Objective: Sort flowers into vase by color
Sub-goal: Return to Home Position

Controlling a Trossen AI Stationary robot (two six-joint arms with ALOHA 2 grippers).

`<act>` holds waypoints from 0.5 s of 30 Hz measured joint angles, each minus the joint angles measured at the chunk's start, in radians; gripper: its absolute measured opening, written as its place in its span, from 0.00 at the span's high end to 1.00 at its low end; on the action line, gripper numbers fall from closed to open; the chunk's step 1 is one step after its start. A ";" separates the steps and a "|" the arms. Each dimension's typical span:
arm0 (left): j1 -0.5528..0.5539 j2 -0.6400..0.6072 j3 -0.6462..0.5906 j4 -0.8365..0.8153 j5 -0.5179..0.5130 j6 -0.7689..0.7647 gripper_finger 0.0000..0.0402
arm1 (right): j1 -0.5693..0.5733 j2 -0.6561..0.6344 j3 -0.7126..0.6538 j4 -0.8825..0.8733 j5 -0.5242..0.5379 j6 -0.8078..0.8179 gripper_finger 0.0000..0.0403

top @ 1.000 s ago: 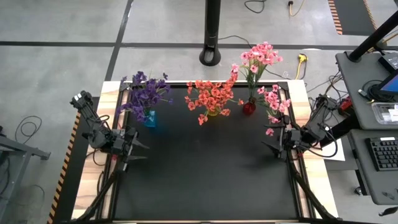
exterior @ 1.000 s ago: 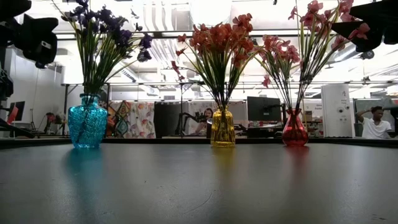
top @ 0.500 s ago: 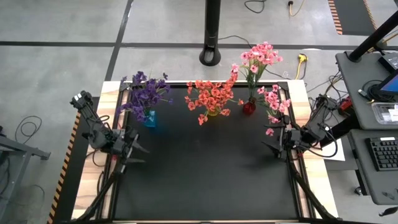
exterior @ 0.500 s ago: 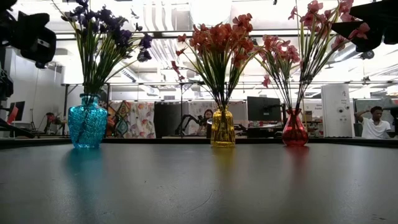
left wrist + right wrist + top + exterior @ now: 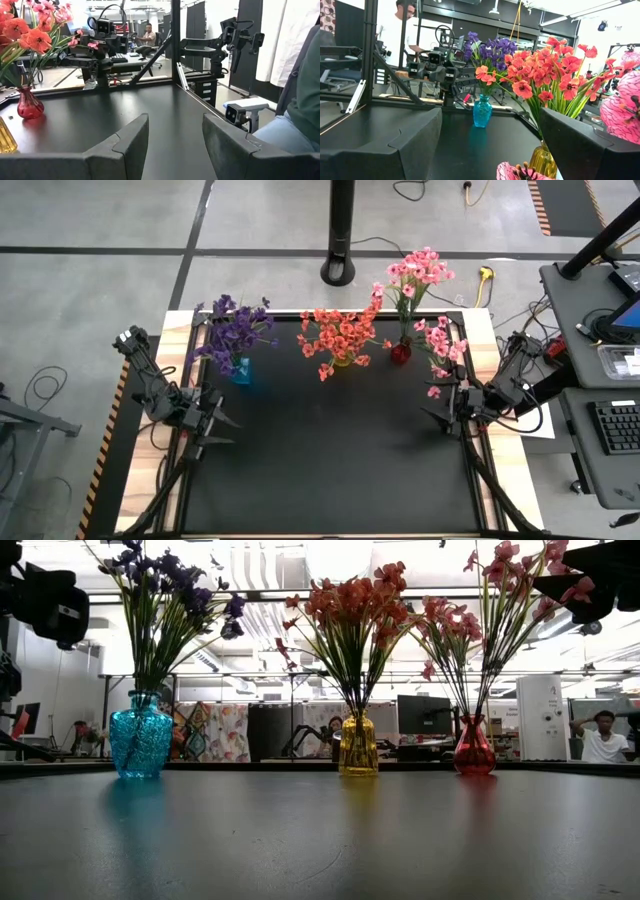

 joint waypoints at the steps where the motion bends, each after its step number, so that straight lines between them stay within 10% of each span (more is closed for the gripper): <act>1: 0.000 0.000 0.000 -0.001 0.000 0.000 0.58 | 0.000 0.000 0.000 0.000 0.000 0.000 0.19; 15: 0.000 -0.001 0.001 -0.005 -0.068 -0.026 0.58 | 0.000 0.000 0.000 0.000 0.000 0.000 0.19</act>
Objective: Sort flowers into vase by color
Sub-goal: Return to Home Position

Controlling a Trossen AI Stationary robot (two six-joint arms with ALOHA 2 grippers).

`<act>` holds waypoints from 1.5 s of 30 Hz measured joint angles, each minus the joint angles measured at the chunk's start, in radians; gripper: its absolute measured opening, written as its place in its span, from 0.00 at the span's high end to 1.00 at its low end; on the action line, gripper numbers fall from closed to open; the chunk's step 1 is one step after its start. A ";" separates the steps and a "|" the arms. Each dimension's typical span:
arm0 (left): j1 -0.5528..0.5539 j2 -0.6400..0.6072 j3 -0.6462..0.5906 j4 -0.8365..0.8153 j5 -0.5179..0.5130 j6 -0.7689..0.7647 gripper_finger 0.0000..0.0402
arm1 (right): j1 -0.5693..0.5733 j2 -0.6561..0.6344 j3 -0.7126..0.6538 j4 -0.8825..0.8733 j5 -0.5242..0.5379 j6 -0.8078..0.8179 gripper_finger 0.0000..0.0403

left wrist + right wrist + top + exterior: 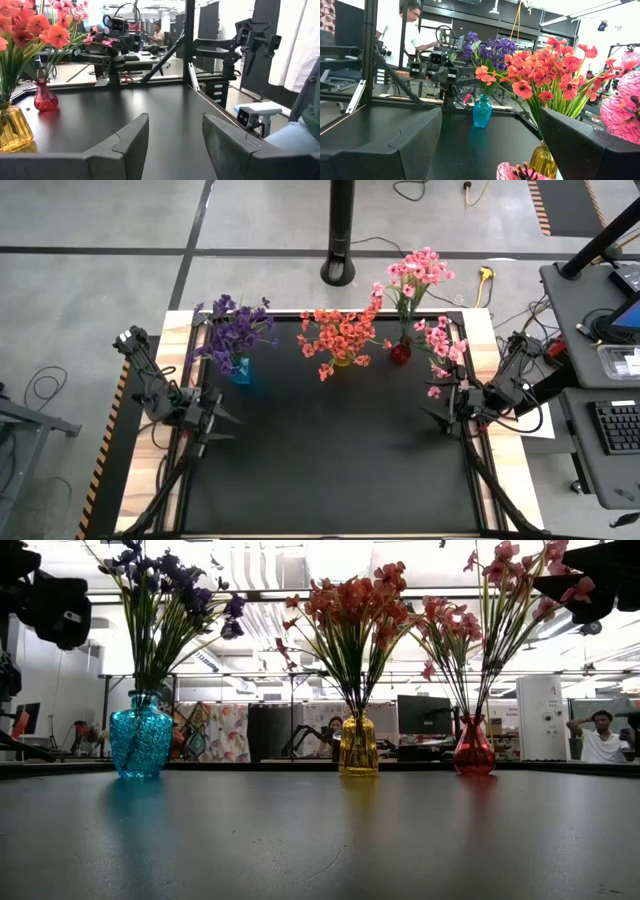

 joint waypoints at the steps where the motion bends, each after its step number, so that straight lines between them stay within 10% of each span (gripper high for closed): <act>1: 0.000 0.000 0.003 -0.001 -0.003 -0.001 0.58 | 0.000 0.000 0.000 0.000 0.000 0.000 0.19; 45: 0.000 0.016 0.000 0.043 0.043 -0.019 0.58 | 0.000 0.000 0.000 0.000 0.000 0.000 0.19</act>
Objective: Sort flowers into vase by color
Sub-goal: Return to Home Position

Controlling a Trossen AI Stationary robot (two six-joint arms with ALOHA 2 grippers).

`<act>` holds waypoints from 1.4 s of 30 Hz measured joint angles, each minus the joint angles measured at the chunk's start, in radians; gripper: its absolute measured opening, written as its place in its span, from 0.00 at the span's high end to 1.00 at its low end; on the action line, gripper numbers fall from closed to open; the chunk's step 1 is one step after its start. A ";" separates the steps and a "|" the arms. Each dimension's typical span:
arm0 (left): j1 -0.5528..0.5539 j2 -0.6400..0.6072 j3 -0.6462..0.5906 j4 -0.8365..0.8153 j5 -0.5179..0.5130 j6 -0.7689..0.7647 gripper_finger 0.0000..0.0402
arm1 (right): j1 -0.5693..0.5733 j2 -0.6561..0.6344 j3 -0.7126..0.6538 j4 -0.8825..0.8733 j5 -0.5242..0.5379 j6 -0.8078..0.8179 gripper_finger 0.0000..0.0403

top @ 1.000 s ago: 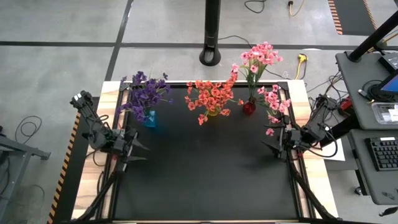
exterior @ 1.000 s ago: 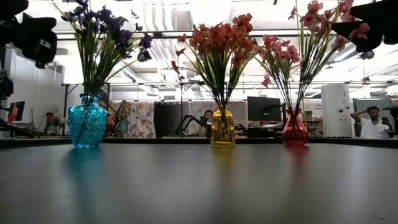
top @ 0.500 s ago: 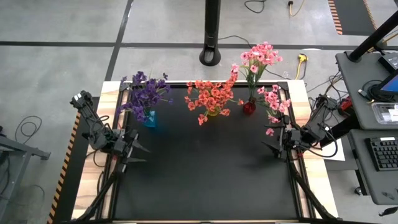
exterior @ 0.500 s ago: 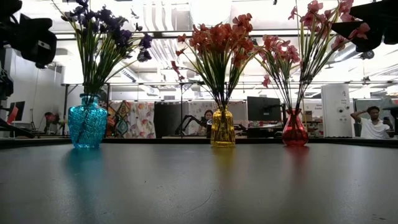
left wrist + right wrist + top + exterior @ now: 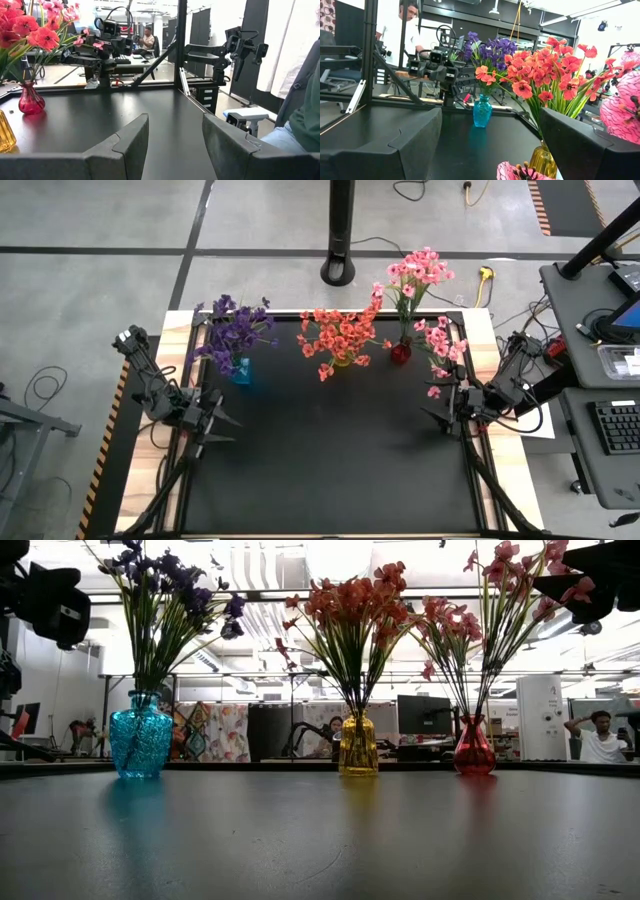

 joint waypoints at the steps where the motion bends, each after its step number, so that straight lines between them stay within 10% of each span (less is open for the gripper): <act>1: 0.000 0.000 0.000 0.000 0.000 0.000 0.58 | 0.000 0.000 0.000 0.000 0.000 0.000 0.19; 42: 0.000 0.016 -0.001 -0.005 -0.003 -0.052 0.58 | 0.000 0.000 0.000 0.000 0.000 0.000 0.19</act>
